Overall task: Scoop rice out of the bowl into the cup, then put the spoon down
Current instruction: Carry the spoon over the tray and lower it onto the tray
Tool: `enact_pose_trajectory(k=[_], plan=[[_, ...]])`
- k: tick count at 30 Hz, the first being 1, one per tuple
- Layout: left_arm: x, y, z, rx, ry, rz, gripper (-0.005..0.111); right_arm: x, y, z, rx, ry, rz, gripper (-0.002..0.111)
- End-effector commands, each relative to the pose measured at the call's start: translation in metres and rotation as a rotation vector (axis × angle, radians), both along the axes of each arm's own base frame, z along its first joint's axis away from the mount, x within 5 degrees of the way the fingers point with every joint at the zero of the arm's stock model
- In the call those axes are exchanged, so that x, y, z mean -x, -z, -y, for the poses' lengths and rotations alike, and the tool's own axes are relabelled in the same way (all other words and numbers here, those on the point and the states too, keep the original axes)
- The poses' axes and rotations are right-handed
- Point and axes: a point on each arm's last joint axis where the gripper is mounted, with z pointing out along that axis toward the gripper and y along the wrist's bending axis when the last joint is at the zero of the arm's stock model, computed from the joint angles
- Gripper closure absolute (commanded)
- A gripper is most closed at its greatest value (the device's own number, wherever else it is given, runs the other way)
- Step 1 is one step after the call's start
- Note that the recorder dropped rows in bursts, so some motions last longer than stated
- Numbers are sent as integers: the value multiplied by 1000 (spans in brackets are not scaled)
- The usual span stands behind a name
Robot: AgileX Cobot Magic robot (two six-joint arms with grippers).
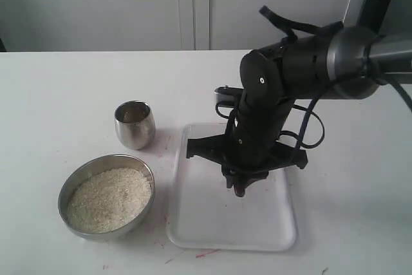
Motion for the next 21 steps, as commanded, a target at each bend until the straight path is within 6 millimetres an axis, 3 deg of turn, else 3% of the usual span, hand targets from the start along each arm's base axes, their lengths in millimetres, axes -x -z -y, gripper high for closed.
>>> enact_pose_trajectory(k=[1, 7, 18, 21], plan=[[1, 8, 0, 10, 3, -64, 92, -1, 7, 2, 11, -9, -9, 108], [1, 8, 0, 10, 3, -64, 92, -3, 24, 1, 38, -23, -54, 108], [1, 8, 0, 10, 3, -64, 92, -4, 35, 0, 53, -69, -74, 108], [1, 8, 0, 10, 3, -64, 92, -3, 35, -4, 10, -61, -81, 101]])
